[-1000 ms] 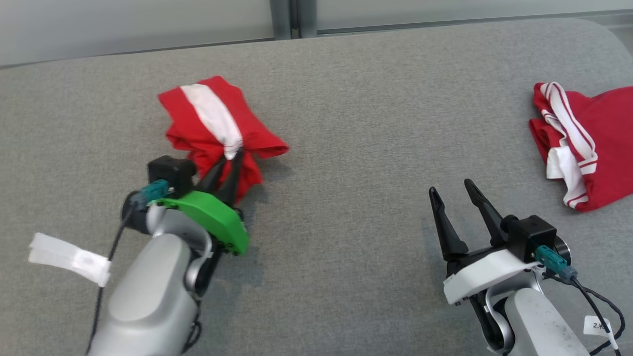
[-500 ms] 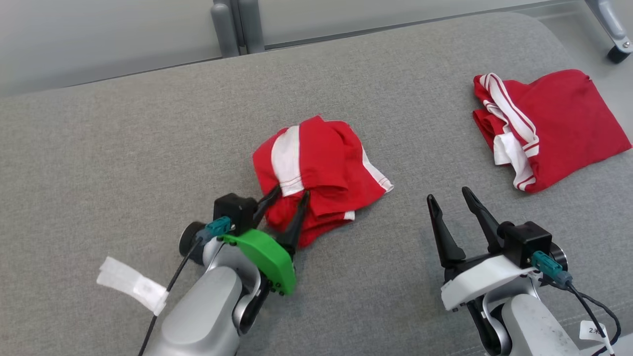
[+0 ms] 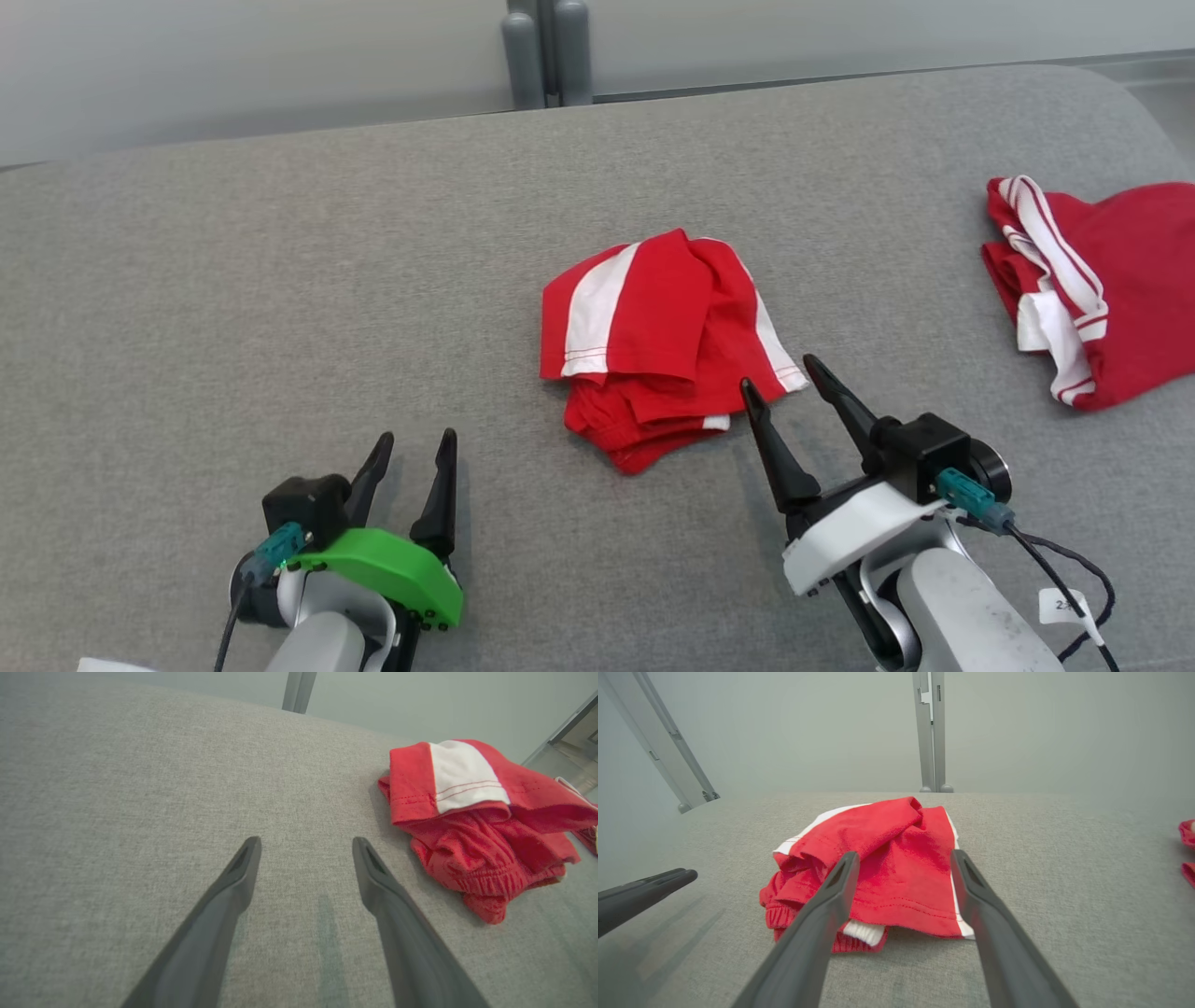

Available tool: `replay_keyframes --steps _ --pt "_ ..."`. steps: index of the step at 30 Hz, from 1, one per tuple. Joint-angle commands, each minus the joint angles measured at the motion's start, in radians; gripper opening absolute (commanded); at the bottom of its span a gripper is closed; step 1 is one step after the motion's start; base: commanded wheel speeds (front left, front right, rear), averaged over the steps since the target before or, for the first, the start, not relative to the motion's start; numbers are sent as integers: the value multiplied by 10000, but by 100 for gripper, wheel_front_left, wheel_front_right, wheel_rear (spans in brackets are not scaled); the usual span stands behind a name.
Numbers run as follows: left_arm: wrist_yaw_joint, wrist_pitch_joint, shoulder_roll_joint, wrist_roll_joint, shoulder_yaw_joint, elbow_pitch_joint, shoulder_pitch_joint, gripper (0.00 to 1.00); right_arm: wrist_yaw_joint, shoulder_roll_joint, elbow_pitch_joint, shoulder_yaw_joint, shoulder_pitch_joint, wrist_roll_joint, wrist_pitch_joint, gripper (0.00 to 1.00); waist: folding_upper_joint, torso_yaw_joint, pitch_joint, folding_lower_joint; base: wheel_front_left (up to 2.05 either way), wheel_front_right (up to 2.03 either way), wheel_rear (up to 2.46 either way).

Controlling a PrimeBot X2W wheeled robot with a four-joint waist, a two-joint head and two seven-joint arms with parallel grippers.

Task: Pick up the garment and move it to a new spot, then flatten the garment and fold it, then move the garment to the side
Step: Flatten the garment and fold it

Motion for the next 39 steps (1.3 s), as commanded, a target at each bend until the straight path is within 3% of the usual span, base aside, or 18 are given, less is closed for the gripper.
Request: replay_keyframes --steps 1,9,16,17,18,19,20,21,27,39 --pt "60 -25 -69 191 312 -250 419 100 -17 -40 134 204 -229 -38 -28 100 -1 673 -130 0 0 0 0" --pt "-273 -26 -487 786 1237 -853 1379 100 -17 -26 1291 424 -1012 5 -28 100 -1 1688 -241 0 0 0 0" --pt "-455 -28 -705 1243 1671 -1118 1624 100 -17 -13 2348 275 -1442 -279 -28 100 -1 2015 -252 0 0 0 0" --pt "-490 -27 -719 1289 1686 -1130 1624 100 -17 2 2474 222 -1495 -306 -26 80 -1 2030 -241 0 0 0 0" --pt "-514 -28 -730 1340 1708 -1141 1609 100 -17 20 2610 181 -1554 -354 -28 49 -1 2038 -231 0 0 0 0" --pt "-526 -27 -743 1377 1710 -1155 1582 100 -17 32 2719 144 -1618 -413 -26 33 -1 2041 -220 0 0 0 0" --pt "-532 -27 -751 1421 1725 -1168 1545 100 -17 49 2779 111 -1682 -419 -28 7 -1 2041 -211 0 0 0 0" --pt "-553 -27 -759 1434 1746 -1173 1507 100 -17 54 2859 81 -1722 -454 -26 0 -1 2040 -206 0 0 0 0" --pt "-616 -27 -785 1499 1801 -1177 1478 100 -17 83 3006 -76 -1885 -431 -28 0 -1 1997 -211 0 0 0 0" --pt "-659 -27 -787 1102 1586 -1235 1679 100 -15 66 1497 -150 -2463 -30 -26 0 -1 2041 -395 0 0 0 0"
